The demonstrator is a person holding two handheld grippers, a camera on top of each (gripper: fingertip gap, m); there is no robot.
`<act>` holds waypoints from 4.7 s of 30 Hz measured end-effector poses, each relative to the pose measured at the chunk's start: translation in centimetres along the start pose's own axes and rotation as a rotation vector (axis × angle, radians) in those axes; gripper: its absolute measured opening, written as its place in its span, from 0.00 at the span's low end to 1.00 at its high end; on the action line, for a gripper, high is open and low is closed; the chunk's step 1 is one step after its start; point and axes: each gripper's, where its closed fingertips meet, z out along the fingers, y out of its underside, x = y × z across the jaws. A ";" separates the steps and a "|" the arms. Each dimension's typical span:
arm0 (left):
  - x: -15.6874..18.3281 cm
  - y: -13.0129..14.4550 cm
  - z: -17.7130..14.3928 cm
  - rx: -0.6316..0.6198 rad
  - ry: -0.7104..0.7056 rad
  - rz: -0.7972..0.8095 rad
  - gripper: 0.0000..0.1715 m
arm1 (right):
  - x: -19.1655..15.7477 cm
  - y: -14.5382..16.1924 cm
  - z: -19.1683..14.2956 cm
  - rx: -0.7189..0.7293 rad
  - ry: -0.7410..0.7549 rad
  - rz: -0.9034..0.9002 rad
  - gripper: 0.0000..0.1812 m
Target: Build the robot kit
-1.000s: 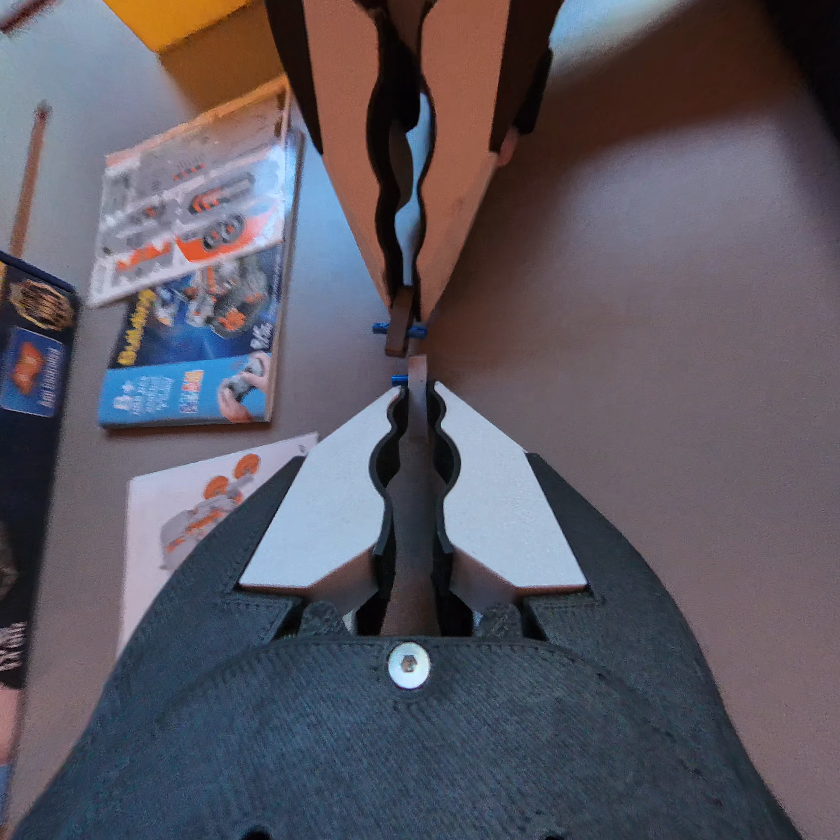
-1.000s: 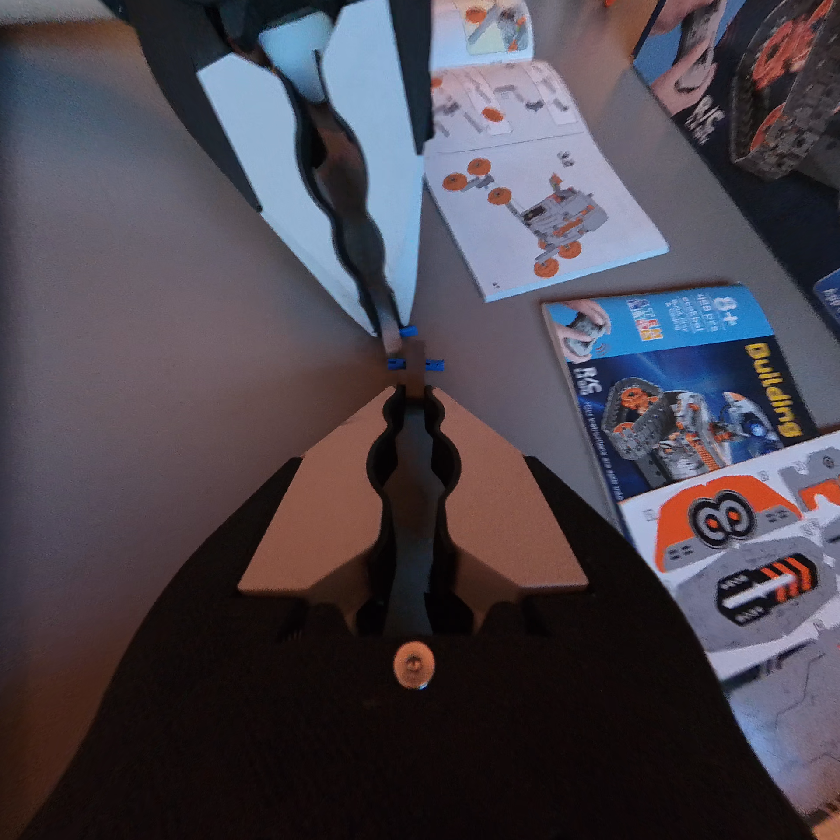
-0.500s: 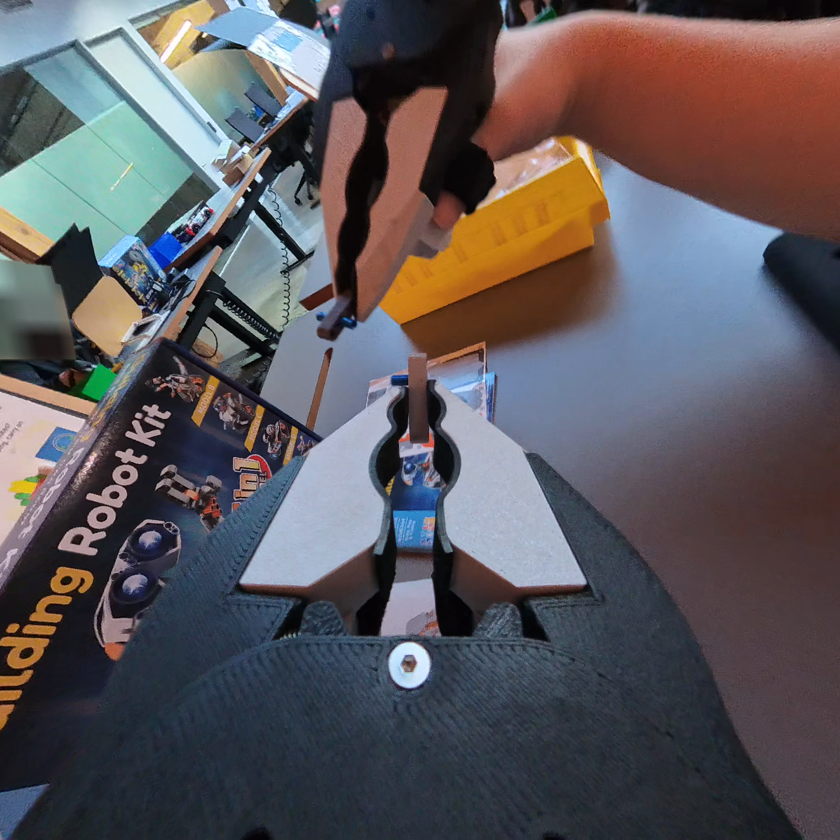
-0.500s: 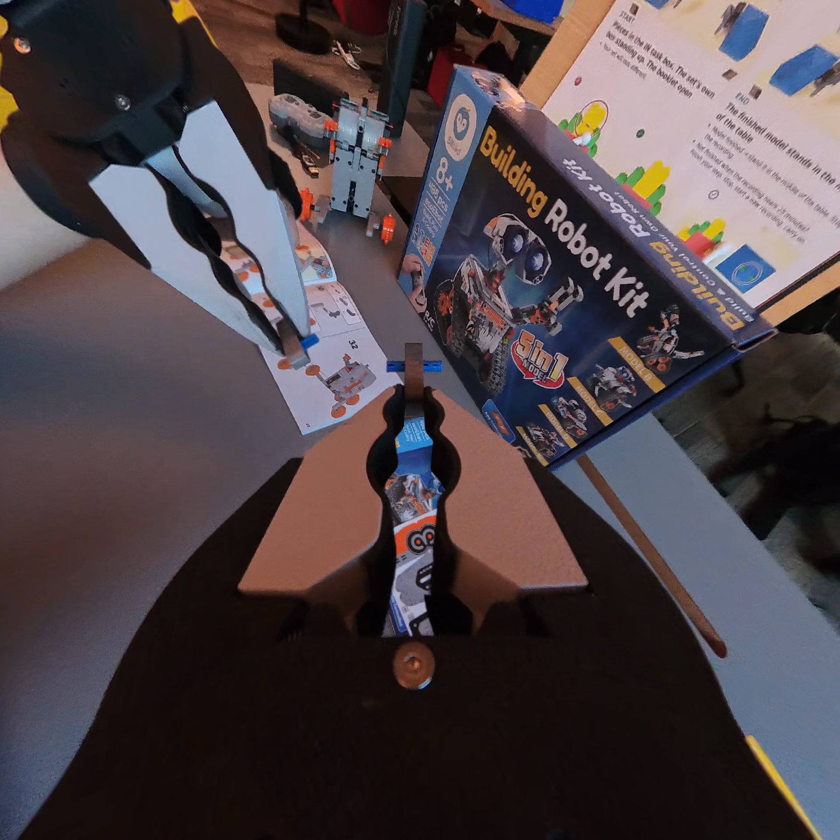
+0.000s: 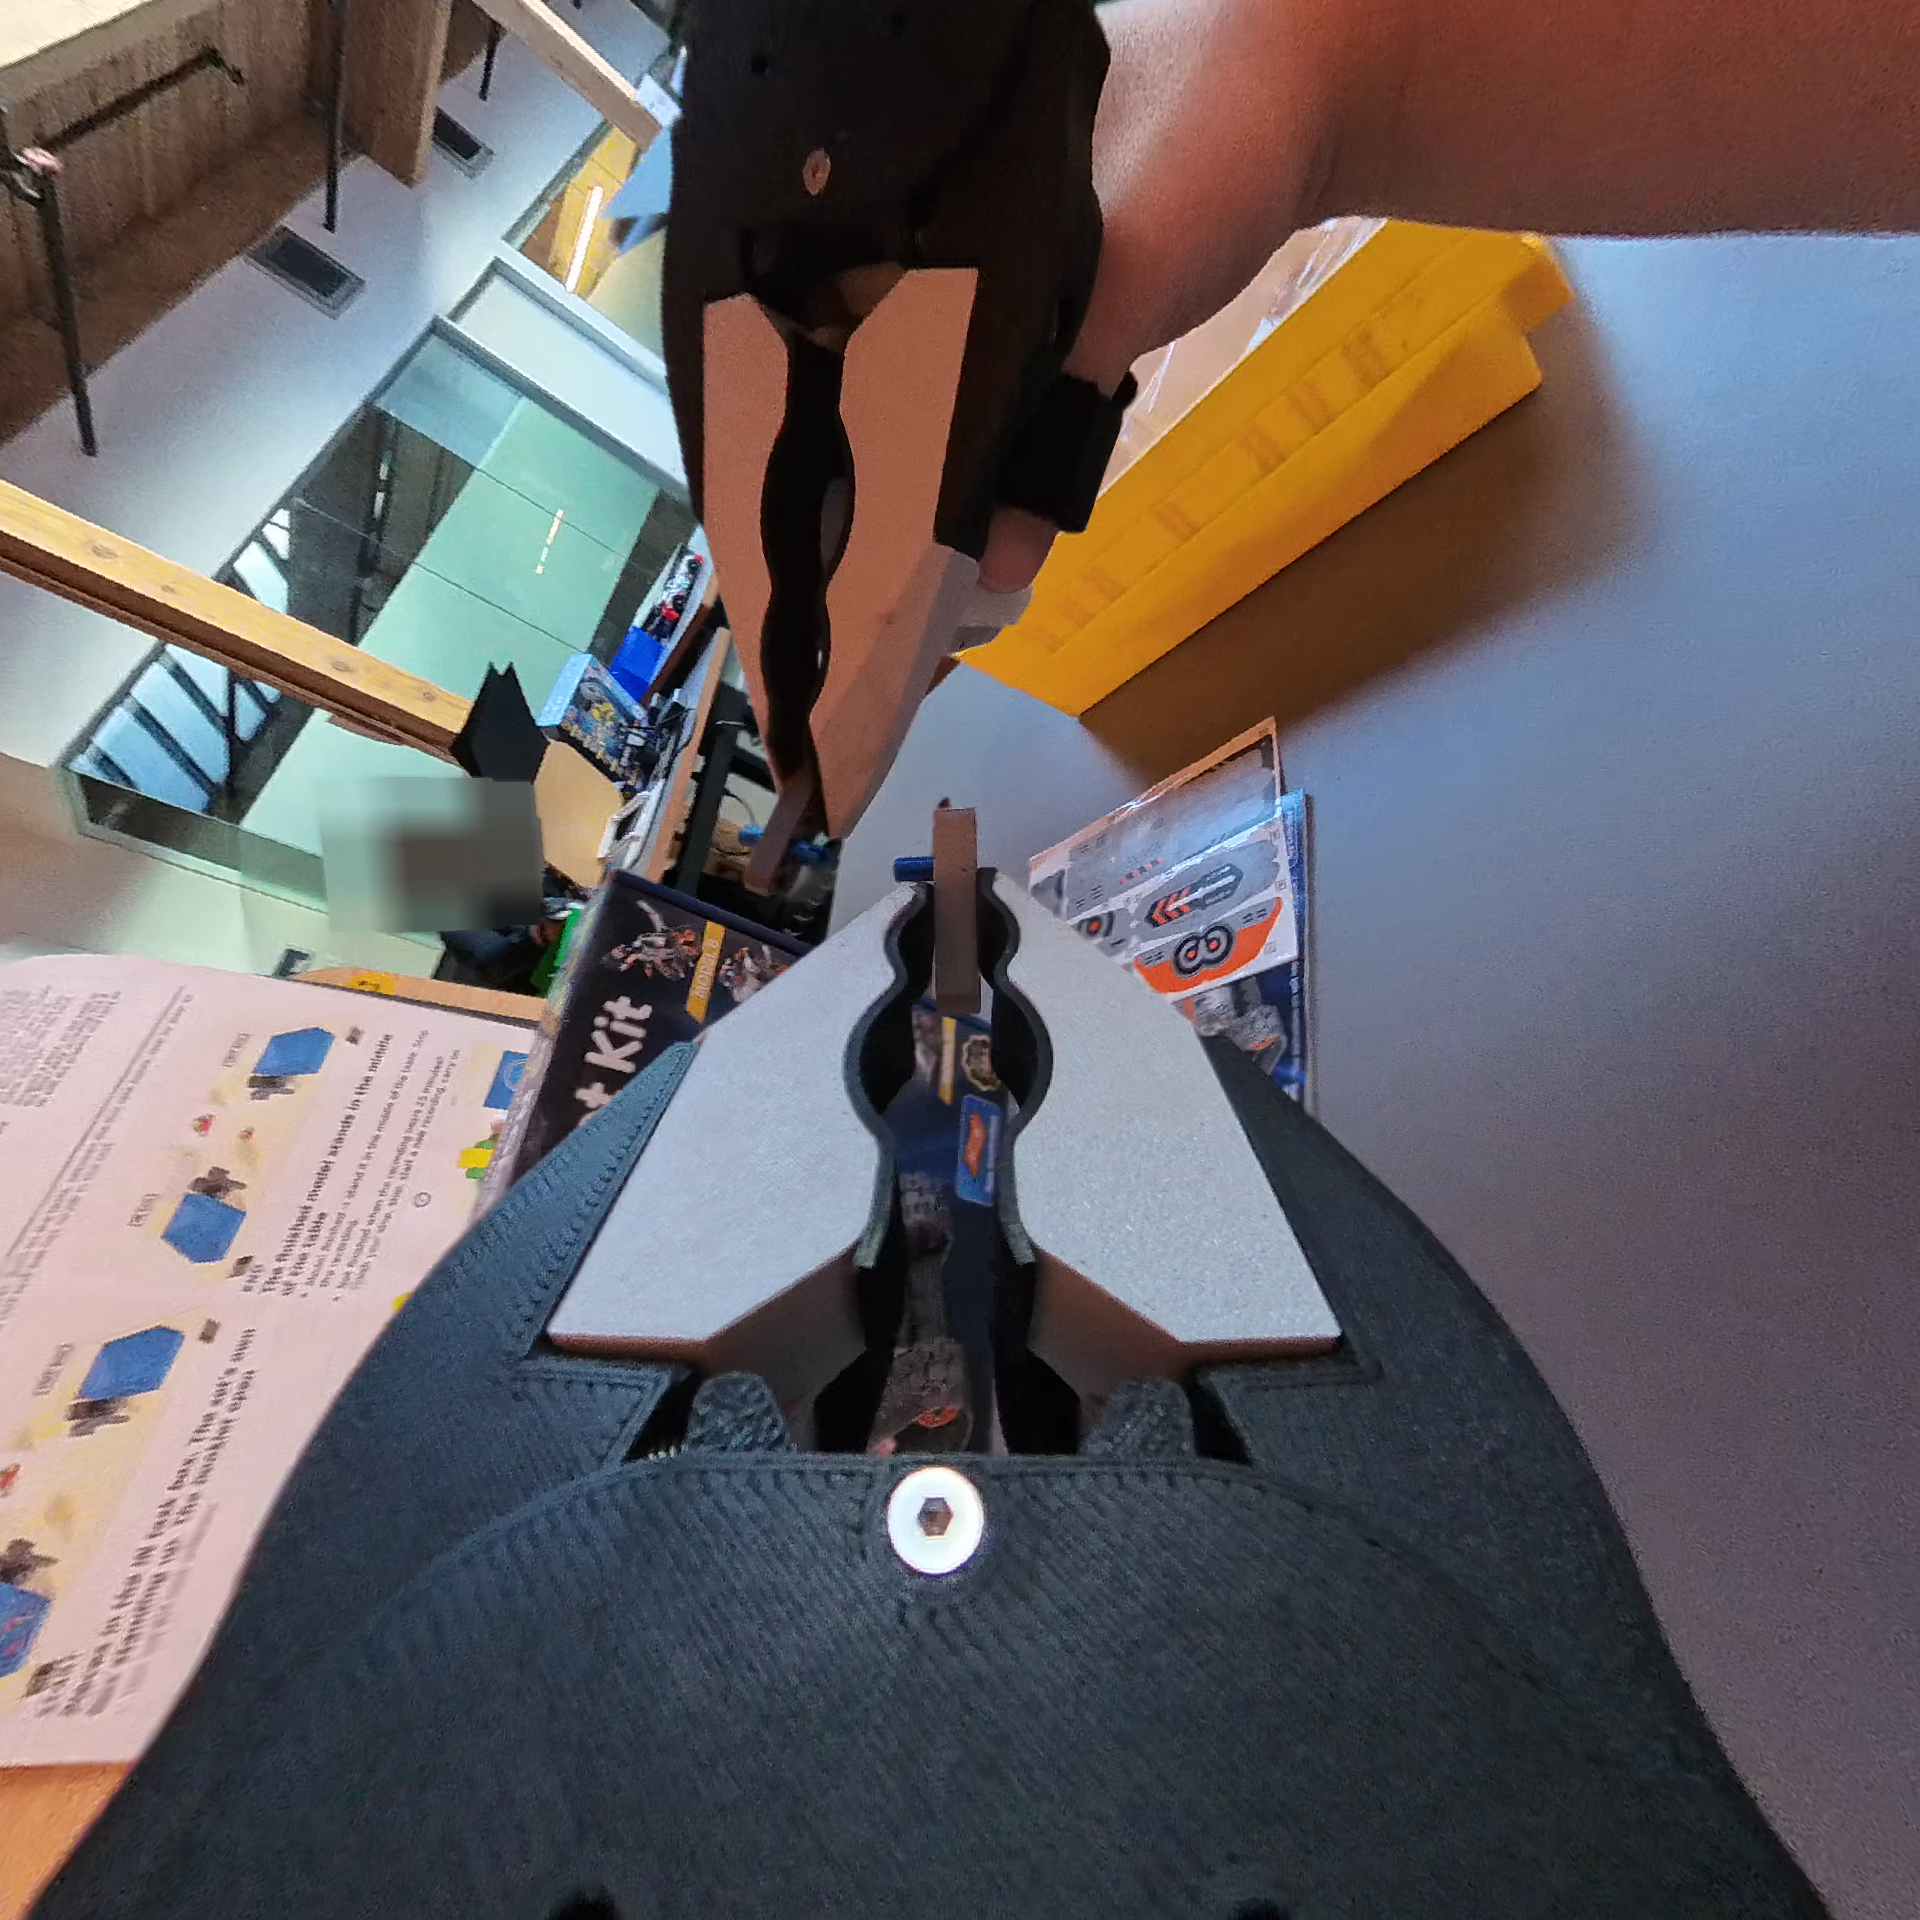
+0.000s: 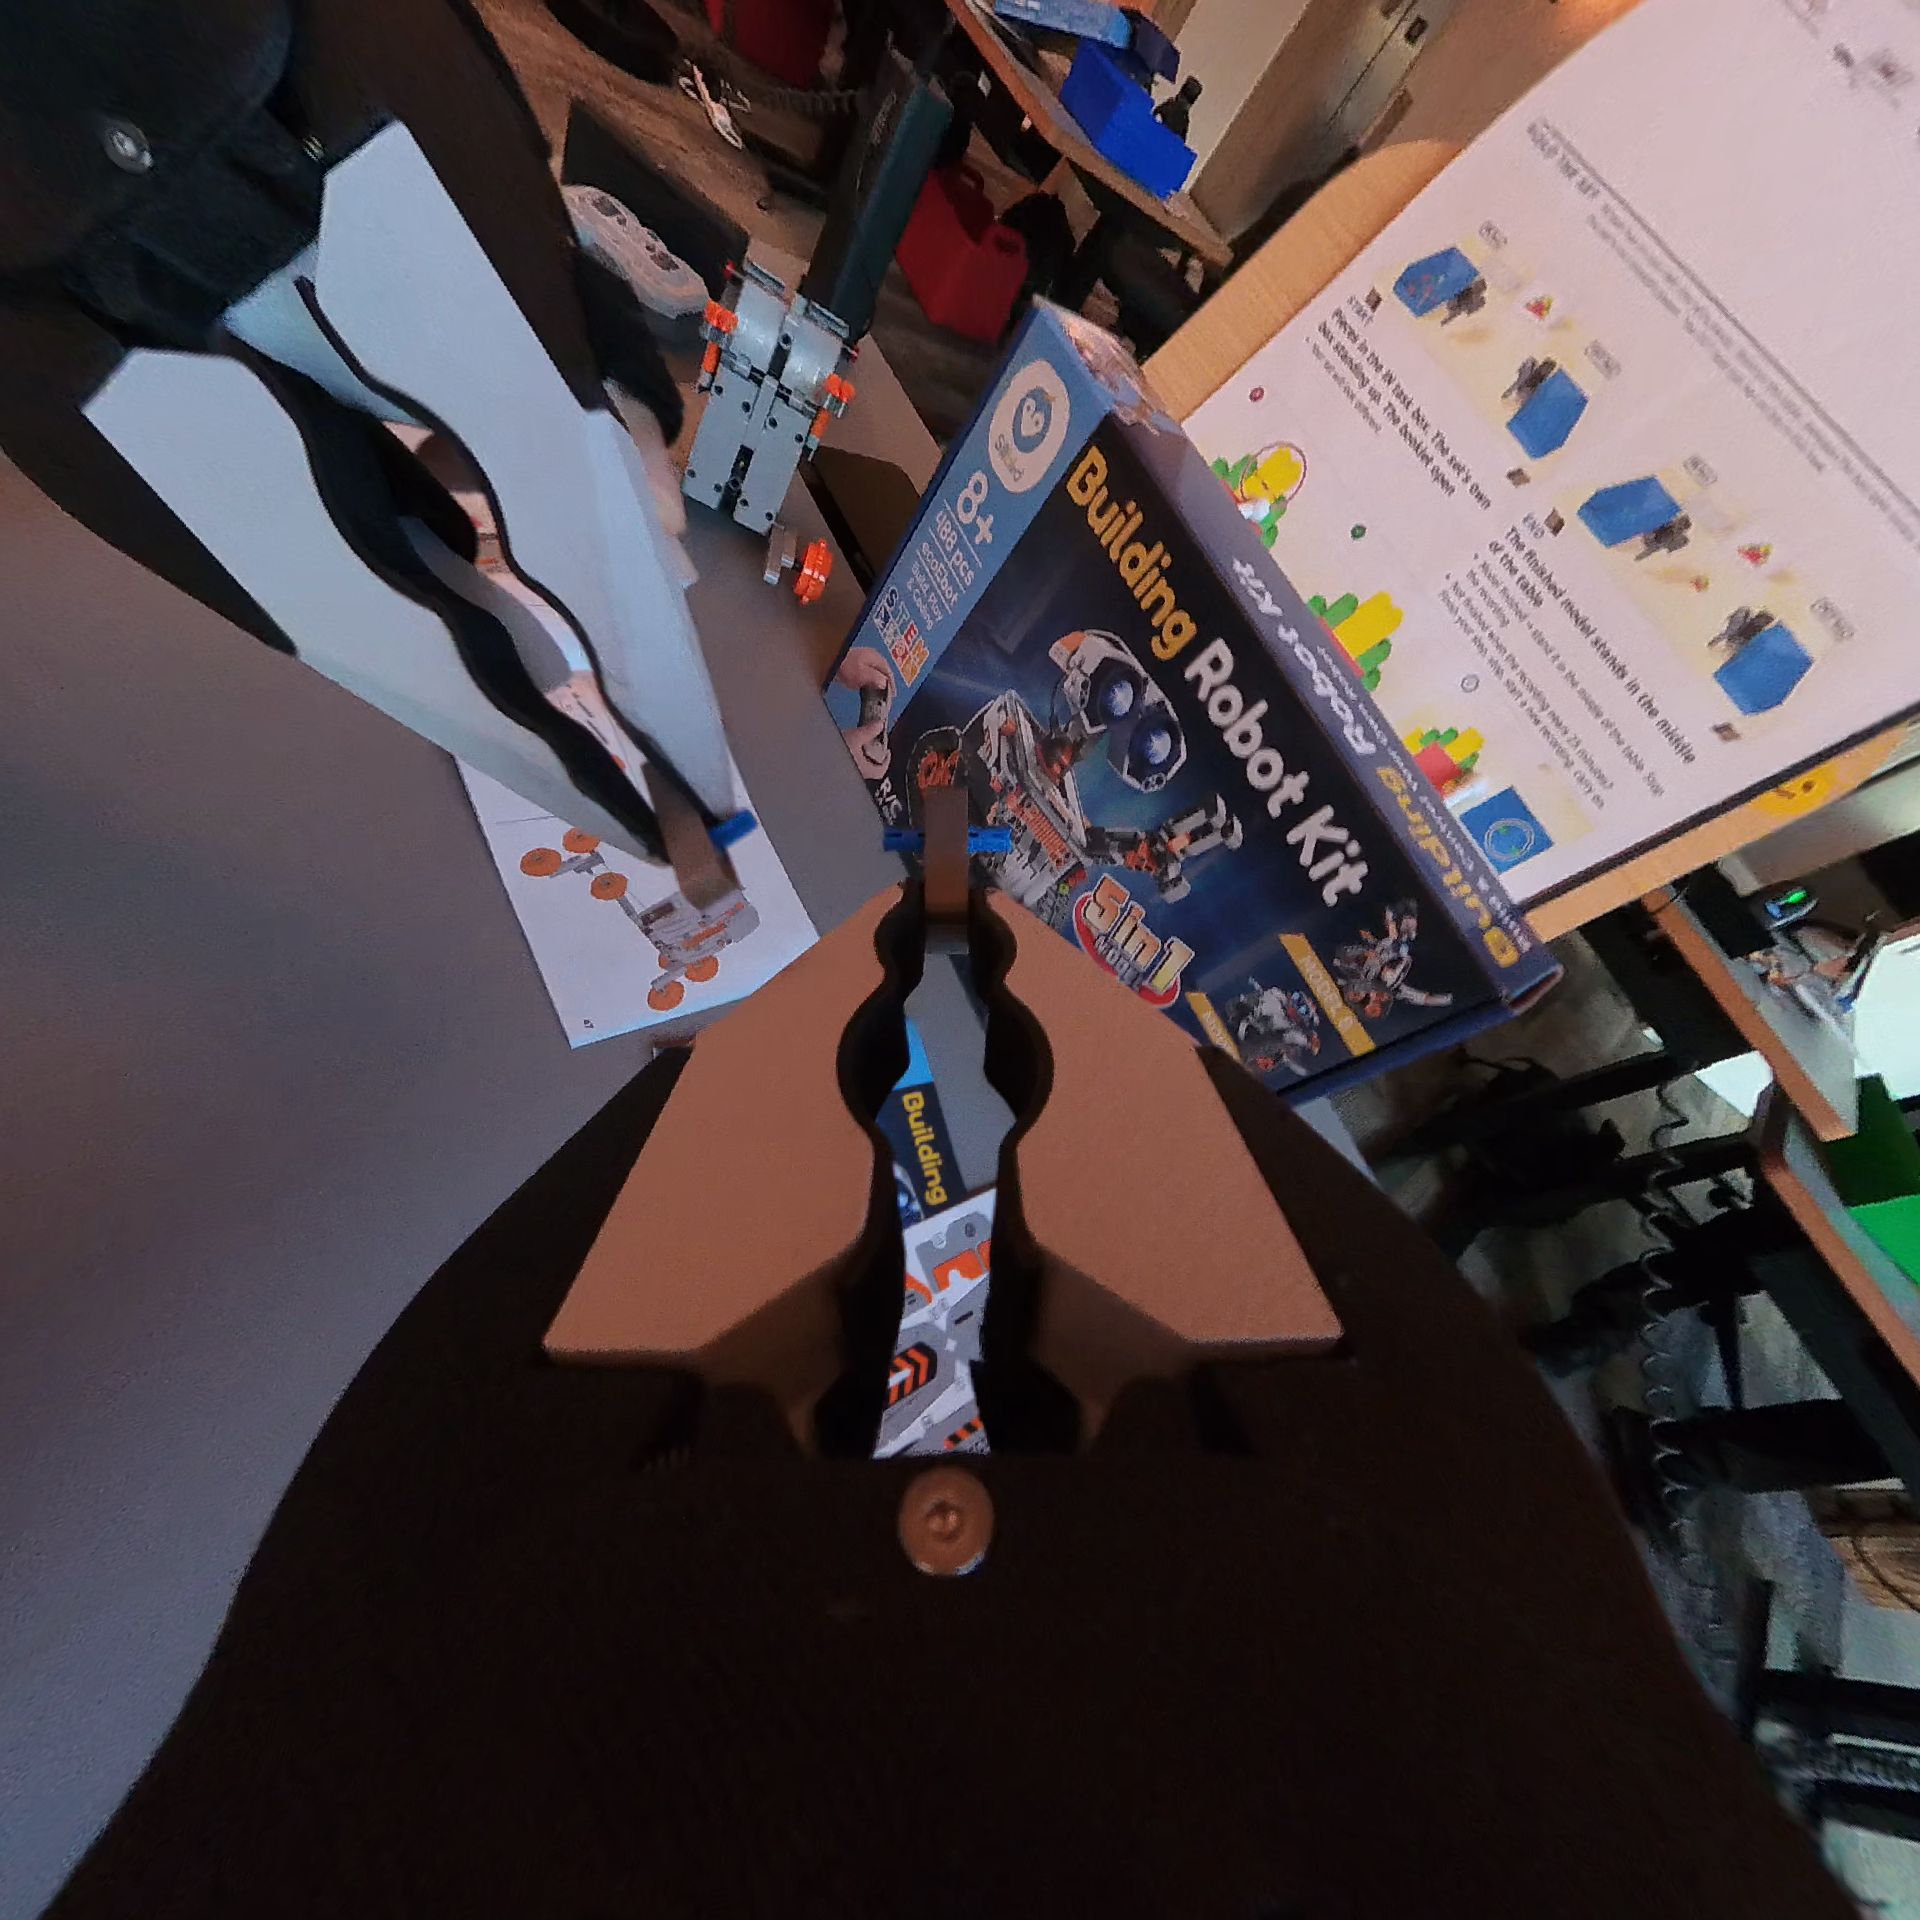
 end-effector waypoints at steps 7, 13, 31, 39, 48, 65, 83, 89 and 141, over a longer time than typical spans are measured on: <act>-1.0 -0.1 -0.4 -0.026 -0.113 0.125 0.03 | -0.5 -3.1 0.1 0.044 0.087 -0.157 0.03; -1.3 1.1 -0.4 -0.097 -0.163 0.239 0.03 | -1.4 -3.2 -0.8 0.117 0.061 -0.264 0.03; -1.5 0.1 -1.5 -0.075 -0.166 0.293 0.03 | -2.2 -2.4 -0.5 0.100 0.026 -0.333 0.03; -1.0 0.0 -1.8 -0.056 -0.112 0.259 0.03 | -2.8 -2.5 -0.7 0.126 0.006 -0.378 0.03; 0.4 0.2 -1.8 -0.102 0.000 0.246 0.03 | -3.9 -1.5 -0.8 0.039 -0.059 -0.410 0.03; 1.0 -1.1 -4.2 -0.086 0.124 0.166 0.03 | -5.9 -3.4 -1.6 0.027 -0.110 -0.452 0.03; 0.6 -1.3 -5.0 -0.144 0.108 0.221 0.03 | -6.2 -4.4 -1.6 0.066 -0.099 -0.470 0.03; 0.4 -1.4 -5.3 -0.153 0.101 0.207 0.03 | -6.1 -4.8 -1.6 0.079 -0.086 -0.482 0.03; -1.9 -4.5 -5.7 -0.110 -0.053 0.174 0.03 | -4.8 -7.4 -3.1 -0.147 -0.008 -0.646 0.11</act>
